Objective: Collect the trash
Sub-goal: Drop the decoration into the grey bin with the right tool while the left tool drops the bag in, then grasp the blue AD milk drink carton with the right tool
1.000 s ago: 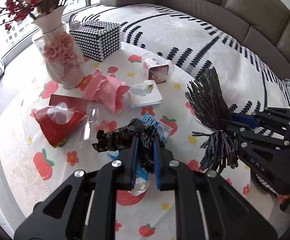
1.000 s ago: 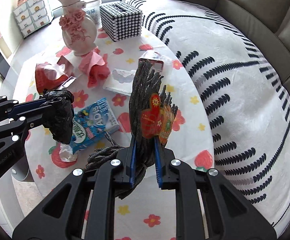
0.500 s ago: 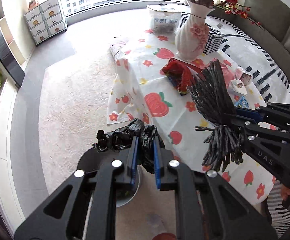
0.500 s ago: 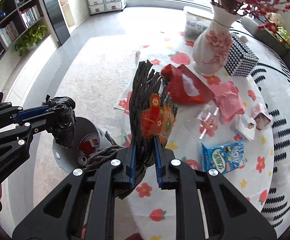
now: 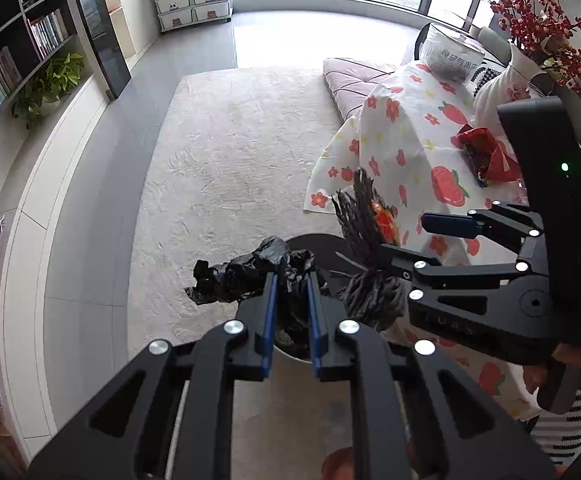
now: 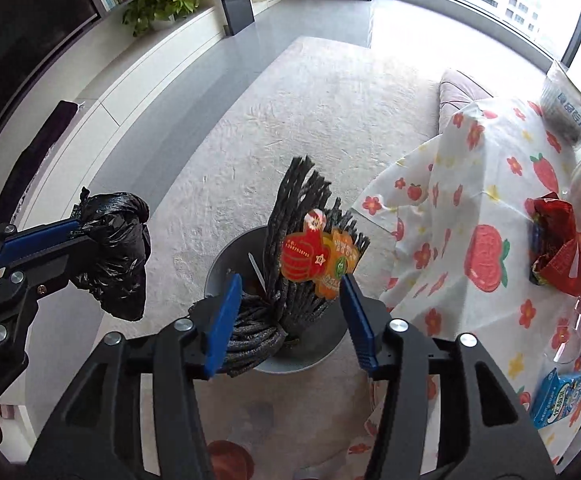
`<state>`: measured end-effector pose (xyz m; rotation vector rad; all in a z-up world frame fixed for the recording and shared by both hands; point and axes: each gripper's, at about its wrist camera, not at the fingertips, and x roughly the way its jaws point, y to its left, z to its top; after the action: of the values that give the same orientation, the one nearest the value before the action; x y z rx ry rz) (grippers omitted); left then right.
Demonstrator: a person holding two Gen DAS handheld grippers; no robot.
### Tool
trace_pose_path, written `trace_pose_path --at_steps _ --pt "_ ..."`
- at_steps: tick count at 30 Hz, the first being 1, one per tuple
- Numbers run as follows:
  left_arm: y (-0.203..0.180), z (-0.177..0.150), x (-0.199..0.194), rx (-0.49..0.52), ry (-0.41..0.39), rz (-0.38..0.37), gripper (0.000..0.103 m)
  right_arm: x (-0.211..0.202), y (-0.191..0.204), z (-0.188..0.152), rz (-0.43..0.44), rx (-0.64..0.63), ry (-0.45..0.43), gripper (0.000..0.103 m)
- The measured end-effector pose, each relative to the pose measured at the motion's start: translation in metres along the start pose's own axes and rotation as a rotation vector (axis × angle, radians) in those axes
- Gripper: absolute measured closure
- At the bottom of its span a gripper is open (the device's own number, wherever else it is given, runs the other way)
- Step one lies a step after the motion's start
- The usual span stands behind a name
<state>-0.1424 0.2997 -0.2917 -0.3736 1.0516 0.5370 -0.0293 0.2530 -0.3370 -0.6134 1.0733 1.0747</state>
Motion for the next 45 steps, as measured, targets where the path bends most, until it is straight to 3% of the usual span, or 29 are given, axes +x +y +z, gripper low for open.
trace_pose_path --at_steps 8,14,17,21,23,27,32,37,45 --pt "0.007 -0.003 0.006 -0.011 0.005 -0.017 0.089 0.001 -0.005 0.0 -0.045 0.027 0.013 0.047" --pt "-0.011 0.007 0.019 0.04 0.005 -0.06 0.088 -0.016 -0.034 -0.014 -0.092 0.104 0.014 0.047" --pt "-0.023 0.011 0.036 0.066 0.009 -0.073 0.082 -0.026 -0.051 -0.026 -0.116 0.148 0.018 0.047" --pt "-0.04 0.011 0.059 0.123 0.033 -0.028 0.048 -0.038 -0.071 -0.043 -0.145 0.199 0.024 0.047" --pt "-0.049 0.011 0.061 0.156 0.025 -0.008 0.043 -0.044 -0.079 -0.052 -0.165 0.219 0.024 0.046" --pt "-0.069 0.016 0.054 0.184 0.01 -0.041 0.03 -0.055 -0.099 -0.07 -0.201 0.272 0.021 0.044" --pt "-0.105 0.02 0.047 0.261 0.003 -0.082 0.027 -0.069 -0.131 -0.092 -0.253 0.353 0.014 0.042" --pt "-0.147 0.024 0.044 0.326 -0.003 -0.134 0.027 -0.086 -0.171 -0.116 -0.334 0.45 -0.001 0.034" --pt "-0.207 0.031 0.048 0.39 -0.01 -0.193 0.027 -0.106 -0.242 -0.157 -0.397 0.698 -0.027 0.033"
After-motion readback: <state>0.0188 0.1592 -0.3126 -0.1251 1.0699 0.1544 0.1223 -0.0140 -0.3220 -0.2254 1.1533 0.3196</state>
